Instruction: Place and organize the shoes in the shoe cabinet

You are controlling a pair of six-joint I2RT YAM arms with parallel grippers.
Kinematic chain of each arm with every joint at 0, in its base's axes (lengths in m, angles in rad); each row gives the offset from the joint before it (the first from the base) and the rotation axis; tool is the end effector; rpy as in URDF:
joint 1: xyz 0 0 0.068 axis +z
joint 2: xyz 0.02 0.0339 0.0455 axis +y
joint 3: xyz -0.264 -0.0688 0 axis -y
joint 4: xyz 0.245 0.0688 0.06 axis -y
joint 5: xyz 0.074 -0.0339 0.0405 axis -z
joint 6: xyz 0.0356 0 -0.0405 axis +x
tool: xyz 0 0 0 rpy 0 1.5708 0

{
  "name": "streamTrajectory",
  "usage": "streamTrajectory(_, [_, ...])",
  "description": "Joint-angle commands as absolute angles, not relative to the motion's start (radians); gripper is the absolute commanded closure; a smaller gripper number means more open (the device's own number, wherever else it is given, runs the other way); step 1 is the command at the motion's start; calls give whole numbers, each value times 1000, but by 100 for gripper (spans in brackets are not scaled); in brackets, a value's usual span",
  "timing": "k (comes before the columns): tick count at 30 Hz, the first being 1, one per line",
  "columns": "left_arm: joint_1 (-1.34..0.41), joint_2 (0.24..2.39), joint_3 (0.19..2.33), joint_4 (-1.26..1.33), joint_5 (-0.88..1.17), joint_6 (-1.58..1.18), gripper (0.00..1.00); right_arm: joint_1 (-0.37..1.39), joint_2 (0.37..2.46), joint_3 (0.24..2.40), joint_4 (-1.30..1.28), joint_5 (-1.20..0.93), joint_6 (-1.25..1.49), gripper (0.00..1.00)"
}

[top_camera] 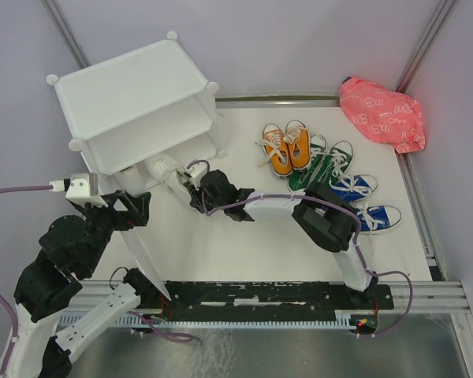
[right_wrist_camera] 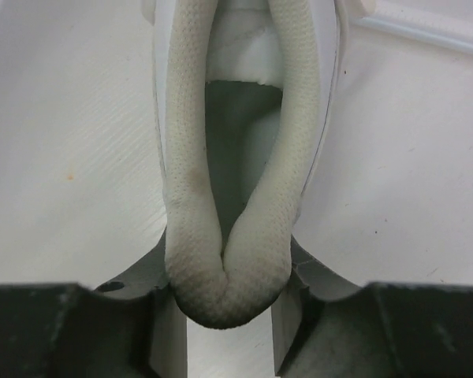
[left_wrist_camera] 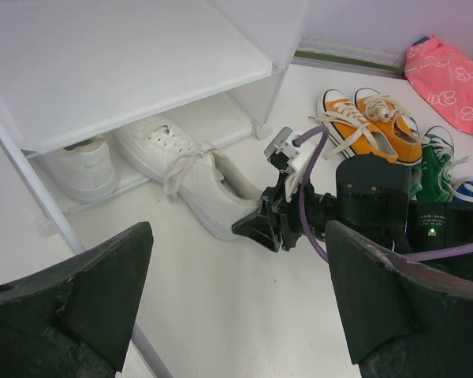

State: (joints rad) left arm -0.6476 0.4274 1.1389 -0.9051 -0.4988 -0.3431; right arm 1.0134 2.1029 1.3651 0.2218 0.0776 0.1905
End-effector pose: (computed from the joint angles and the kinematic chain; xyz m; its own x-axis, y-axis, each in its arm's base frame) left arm 0.0337 -0.0042 0.4081 -0.1968 -0.2216 -0.9551 0.0947 0.9653 -0.2435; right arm 0.2514 0.3981 0.1666 -0.4097 -0.3005 -0.8613 -0.7463 0.6533 0.1271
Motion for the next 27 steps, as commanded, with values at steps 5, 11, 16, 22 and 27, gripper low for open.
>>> streamTrajectory(5, [-644, 455, 1140, -983, -510, -348, 3, 1042, 2086, 1620, 196, 153, 242, 85])
streamTrajectory(11, [-645, 438, 1150, -1004, -517, -362, 3, 1050, 2141, 1759, 133, 166, 284, 86])
streamTrajectory(16, [-647, 425, 1141, -1010, -518, -363, 3, 1049, 2265, 1920, 88, 157, 287, 85])
streamTrajectory(22, [-646, 414, 1147, -1031, -533, -361, 3, 1049, 2416, 2087, 46, 159, 311, 85])
streamTrajectory(27, [-645, 413, 1142, -1037, -536, -363, 3, 1049, 2466, 2129, 95, 201, 316, 85])
